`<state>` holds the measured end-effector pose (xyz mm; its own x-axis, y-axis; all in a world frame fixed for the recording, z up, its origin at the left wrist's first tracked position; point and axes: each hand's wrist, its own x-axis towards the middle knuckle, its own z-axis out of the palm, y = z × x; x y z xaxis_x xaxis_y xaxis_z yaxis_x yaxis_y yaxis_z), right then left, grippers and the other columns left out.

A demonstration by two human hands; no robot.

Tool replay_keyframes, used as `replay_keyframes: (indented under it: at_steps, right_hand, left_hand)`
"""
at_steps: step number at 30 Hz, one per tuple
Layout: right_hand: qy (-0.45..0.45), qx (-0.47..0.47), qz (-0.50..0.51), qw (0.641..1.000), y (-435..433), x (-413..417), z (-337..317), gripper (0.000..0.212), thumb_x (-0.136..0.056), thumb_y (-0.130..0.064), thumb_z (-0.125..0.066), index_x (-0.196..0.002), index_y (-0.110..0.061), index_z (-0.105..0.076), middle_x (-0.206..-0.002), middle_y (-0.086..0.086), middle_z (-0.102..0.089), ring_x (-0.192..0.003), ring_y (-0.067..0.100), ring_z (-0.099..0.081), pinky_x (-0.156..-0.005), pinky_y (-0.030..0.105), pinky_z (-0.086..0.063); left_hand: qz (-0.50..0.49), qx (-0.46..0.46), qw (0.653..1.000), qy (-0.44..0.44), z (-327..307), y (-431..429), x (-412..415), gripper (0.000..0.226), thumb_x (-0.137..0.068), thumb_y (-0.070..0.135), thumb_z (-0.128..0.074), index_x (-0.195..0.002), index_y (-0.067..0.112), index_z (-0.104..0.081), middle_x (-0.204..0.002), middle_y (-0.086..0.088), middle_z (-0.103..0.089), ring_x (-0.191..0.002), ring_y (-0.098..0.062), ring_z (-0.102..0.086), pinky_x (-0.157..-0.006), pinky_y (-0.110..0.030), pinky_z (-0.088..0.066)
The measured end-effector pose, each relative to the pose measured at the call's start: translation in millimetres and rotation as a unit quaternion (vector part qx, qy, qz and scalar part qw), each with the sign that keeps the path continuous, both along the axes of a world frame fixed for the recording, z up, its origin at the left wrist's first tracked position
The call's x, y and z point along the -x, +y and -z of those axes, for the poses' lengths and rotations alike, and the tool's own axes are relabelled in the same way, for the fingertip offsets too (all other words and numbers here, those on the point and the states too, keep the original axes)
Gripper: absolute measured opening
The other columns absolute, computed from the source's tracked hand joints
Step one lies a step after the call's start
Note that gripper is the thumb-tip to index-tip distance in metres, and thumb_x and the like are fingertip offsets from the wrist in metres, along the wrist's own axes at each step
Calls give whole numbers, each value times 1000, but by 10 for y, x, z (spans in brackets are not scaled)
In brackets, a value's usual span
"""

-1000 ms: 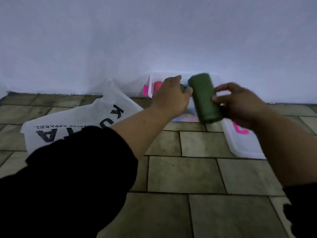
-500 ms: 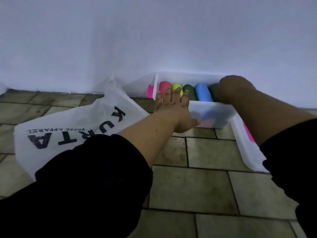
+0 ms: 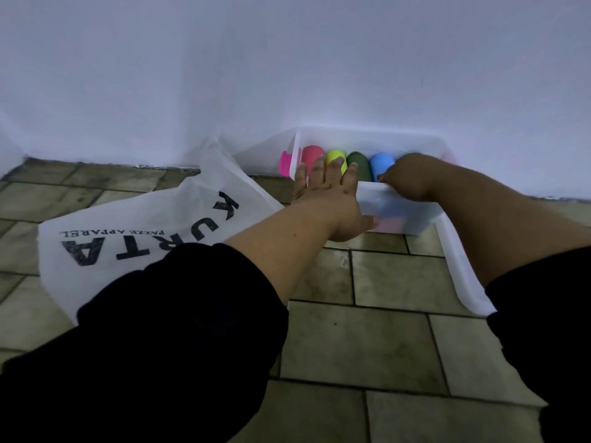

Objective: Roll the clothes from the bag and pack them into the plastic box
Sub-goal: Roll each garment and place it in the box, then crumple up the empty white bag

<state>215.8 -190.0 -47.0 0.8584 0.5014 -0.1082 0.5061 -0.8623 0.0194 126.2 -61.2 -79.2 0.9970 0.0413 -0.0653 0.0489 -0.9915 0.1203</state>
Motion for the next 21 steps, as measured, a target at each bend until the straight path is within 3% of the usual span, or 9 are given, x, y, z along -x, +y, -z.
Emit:
replay_keyframes:
  at_steps: [5,7,8,10,11,13,15,18,21]
  right_hand:
    - [-8,-32,30,999,-86,-48,107,20,-94,-19,-36,-103,-12,-53,-113,24,-59,-101,37,-53,-91,44,-47]
    - [-56,-120,48,990,-117,1,150,25,-91,-22,-43,-108,-15,-59,-118,17,-60,-107,35,-53,-93,40,-46]
    - [-84,-219,79,969,-146,19,198,28,-88,-23,-48,-112,-16,-62,-122,13,-60,-112,32,-52,-94,36,-43]
    - [-174,-415,93,888,-185,227,252,34,-82,-19,-54,-113,-12,-64,-123,13,-59,-116,29,-51,-98,32,-37]
    - [-211,-470,88,853,-203,393,289,35,-78,-17,-55,-111,-9,-63,-120,14,-59,-115,30,-51,-98,32,-36]
    - [-225,-522,77,819,-195,734,425,35,-73,-15,-57,-106,-4,-62,-111,18,-59,-108,33,-53,-94,35,-38]
    - [-140,-535,92,828,-113,1114,622,33,-75,-13,-62,-107,-4,-61,-109,18,-59,-106,34,-53,-94,38,-42]
    - [11,-490,125,863,37,1568,836,39,-76,-14,-71,-114,-12,-59,-117,10,-58,-111,27,-54,-94,35,-44]
    - [127,-485,177,847,124,1805,820,65,-72,-36,-76,-128,-19,-50,-132,6,-52,-115,22,-52,-86,28,-42]
  left_hand:
    - [28,33,999,-26,-53,70,28,93,-84,67,-43,-151,20,1,-159,-2,6,-145,-24,12,-113,-49,9]
    - [35,56,994,-90,-67,156,163,88,-86,60,-46,-151,19,-3,-160,-2,4,-145,-23,10,-114,-48,6]
    - [21,72,988,-137,-26,201,206,85,-87,56,-46,-151,19,-4,-160,-1,3,-145,-22,10,-114,-47,7]
    - [-81,102,965,-229,96,356,412,81,-85,50,-41,-150,20,-5,-160,2,2,-145,-21,9,-114,-46,7]
    - [-147,113,952,-245,168,454,536,81,-83,49,-38,-150,20,-4,-160,1,2,-145,-21,9,-113,-47,6]
    - [-249,121,947,-165,322,630,775,82,-87,52,-35,-150,17,4,-159,-4,8,-145,-27,12,-113,-52,5]
    - [-277,98,956,-17,491,702,1005,81,-91,57,-29,-149,15,10,-158,-9,14,-144,-32,15,-114,-56,7]
    - [-209,61,971,102,654,640,1341,77,-92,62,-20,-150,19,8,-158,-10,15,-144,-32,12,-113,-58,4]
    - [-127,45,985,109,726,511,1680,78,-89,66,-19,-150,25,7,-158,-6,14,-144,-30,13,-113,-57,7]
